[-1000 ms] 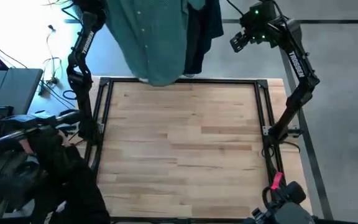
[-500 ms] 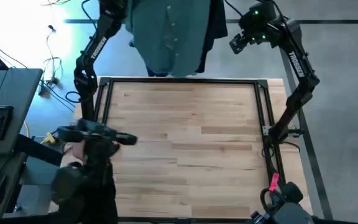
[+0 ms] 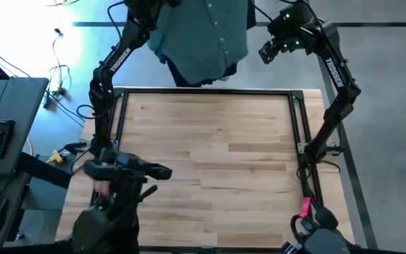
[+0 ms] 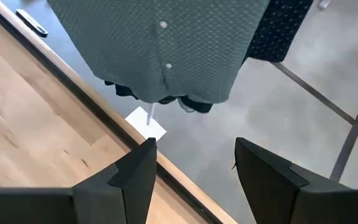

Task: Hang clothes
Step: Hang the hangered light blue polo shirt on the hanger rack

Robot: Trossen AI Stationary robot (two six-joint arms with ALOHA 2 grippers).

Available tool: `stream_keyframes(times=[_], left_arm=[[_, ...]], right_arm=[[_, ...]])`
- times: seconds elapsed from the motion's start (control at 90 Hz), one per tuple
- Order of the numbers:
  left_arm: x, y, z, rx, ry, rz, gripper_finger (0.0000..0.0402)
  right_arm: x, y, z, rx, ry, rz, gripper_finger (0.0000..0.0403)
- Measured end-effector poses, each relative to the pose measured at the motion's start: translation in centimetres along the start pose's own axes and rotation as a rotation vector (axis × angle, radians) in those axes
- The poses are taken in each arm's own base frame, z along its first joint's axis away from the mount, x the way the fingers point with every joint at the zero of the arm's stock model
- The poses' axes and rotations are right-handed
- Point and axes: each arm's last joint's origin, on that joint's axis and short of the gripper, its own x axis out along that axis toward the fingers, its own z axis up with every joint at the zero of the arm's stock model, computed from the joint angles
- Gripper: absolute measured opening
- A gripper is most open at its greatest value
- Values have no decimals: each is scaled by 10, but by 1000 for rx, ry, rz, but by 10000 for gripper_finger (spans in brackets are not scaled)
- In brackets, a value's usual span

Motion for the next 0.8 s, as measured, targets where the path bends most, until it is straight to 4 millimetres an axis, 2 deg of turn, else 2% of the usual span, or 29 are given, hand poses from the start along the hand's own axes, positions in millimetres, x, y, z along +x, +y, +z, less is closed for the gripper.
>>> stream_keyframes(times=[0.211, 0.367, 0.467, 0.6, 0.8], left_arm=[[-4, 20, 7, 16, -86, 106, 11], [-14, 36, 19, 3, -131, 71, 11], [-28, 41, 32, -44, -167, -82, 11], [-51, 34, 40, -132, -119, -393, 11], [-79, 11, 28, -256, 97, -803, 11]], right_arm=[[0, 0, 0, 0, 1, 4, 194], [0, 0, 0, 3, 1, 5, 194], [0, 0, 0, -23, 0, 13, 194], [-6, 2, -1, -142, -29, 90, 195], [-38, 8, -3, -214, -200, 343, 195]])
